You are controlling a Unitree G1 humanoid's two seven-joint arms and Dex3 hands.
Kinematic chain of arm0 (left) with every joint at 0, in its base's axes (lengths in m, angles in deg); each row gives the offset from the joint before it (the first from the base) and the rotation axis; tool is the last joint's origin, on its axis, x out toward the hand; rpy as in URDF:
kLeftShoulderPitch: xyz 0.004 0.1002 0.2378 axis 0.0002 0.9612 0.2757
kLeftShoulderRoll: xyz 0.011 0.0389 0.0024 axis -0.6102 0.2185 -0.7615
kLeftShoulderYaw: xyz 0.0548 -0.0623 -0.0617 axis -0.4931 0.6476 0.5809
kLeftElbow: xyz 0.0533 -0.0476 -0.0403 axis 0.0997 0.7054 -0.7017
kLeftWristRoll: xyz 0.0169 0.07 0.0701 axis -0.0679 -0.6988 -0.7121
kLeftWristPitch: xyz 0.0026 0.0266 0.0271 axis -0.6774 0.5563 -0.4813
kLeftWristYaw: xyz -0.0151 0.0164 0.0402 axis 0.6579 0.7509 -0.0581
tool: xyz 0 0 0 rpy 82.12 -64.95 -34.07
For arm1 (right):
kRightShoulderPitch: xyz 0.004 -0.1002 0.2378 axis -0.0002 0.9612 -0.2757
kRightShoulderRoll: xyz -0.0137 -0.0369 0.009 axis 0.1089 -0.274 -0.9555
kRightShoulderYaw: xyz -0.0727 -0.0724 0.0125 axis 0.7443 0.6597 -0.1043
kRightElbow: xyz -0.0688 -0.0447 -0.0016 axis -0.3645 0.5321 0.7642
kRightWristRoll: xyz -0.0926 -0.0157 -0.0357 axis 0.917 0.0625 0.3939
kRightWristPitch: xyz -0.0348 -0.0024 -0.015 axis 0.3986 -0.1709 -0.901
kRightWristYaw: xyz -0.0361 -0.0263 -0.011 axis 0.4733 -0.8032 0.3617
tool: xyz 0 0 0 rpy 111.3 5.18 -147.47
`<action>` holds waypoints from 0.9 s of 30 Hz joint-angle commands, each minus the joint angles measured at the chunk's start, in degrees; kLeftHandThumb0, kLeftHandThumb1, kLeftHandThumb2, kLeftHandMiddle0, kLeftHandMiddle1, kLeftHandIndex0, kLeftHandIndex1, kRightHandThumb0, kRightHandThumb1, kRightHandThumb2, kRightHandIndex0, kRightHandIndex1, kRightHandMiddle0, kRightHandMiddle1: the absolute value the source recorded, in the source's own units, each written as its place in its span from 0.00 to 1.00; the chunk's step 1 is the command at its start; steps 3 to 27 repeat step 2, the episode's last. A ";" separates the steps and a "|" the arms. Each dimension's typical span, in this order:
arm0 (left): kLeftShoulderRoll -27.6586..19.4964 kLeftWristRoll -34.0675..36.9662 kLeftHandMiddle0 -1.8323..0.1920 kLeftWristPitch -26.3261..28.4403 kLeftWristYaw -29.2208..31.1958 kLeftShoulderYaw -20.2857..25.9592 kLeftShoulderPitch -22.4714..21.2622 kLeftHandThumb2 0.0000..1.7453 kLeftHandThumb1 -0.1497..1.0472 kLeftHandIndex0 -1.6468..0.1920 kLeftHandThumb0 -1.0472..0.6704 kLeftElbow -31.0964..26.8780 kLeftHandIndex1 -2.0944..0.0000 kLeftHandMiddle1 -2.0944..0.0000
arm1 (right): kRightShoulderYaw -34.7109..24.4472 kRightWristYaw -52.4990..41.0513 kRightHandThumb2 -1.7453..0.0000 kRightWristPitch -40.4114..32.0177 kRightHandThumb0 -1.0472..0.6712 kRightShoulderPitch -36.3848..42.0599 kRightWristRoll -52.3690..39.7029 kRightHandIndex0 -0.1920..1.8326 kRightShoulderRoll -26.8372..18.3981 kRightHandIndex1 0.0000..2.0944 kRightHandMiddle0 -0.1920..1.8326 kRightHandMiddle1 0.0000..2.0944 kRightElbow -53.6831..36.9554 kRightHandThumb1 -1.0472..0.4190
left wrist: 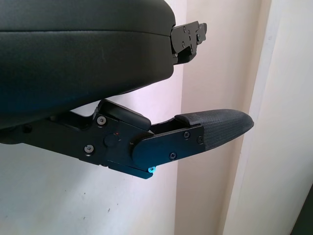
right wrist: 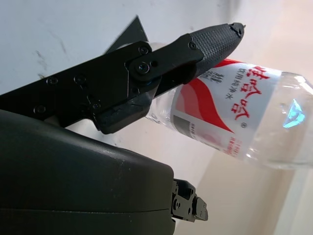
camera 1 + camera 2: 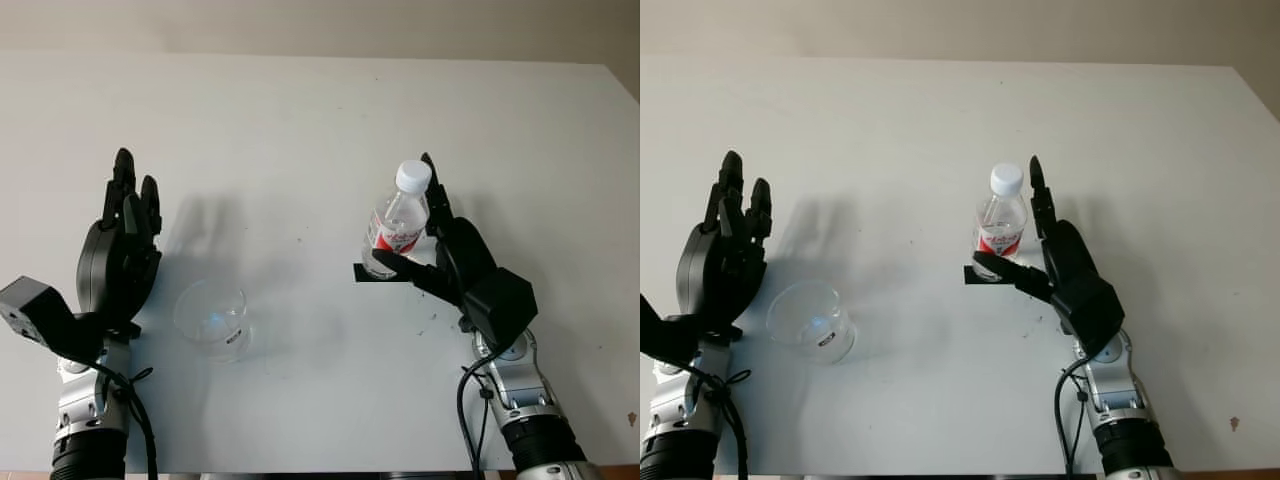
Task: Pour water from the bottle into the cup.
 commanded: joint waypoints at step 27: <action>0.17 -0.12 1.00 -0.42 0.12 -0.17 0.45 0.37 1.00 1.00 0.15 -0.10 1.00 1.00 | -1.28 -0.42 0.97 0.48 0.04 0.44 -2.75 0.00 1.53 0.00 0.00 0.00 0.79 0.04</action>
